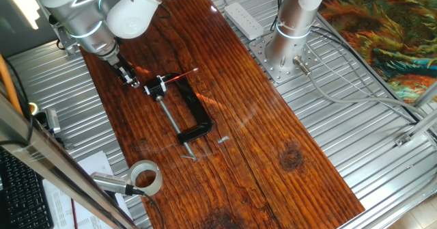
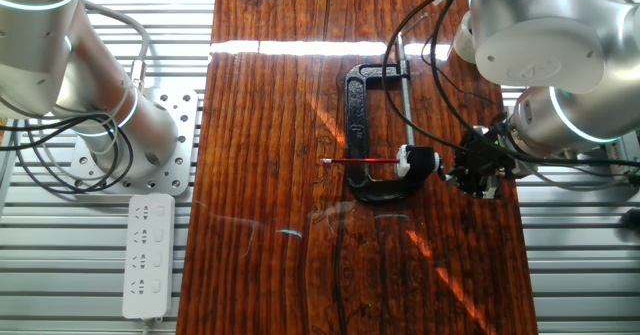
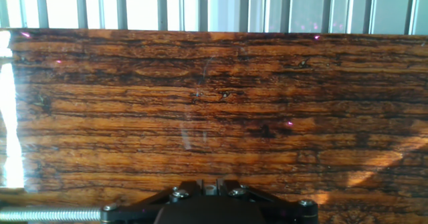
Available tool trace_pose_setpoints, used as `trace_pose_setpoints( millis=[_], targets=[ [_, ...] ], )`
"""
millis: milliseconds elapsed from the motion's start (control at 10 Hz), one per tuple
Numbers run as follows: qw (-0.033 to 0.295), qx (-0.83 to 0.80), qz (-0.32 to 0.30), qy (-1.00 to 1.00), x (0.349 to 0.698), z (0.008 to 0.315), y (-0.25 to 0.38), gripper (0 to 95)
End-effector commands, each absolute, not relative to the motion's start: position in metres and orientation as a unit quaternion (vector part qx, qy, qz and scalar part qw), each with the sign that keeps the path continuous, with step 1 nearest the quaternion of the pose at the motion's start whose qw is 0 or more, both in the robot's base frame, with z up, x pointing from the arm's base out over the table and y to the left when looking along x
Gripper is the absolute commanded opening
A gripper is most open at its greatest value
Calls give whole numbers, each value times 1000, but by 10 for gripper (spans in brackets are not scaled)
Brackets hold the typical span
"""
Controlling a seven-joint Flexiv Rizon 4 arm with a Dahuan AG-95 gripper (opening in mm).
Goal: Sharpen the pencil with a pencil sharpener
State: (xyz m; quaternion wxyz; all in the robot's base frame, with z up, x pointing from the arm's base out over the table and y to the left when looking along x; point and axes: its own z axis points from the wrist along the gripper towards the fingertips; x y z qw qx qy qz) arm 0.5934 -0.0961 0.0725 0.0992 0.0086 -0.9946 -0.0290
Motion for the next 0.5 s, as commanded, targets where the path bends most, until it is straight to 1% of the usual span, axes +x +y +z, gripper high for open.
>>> trace_pose_setpoints(
  millis=[100, 500],
  targets=[
    [100, 7, -28, -995, 597, 73, -96, 0],
    [101, 1, -28, -995, 600, 76, -92, 0]
  ],
)
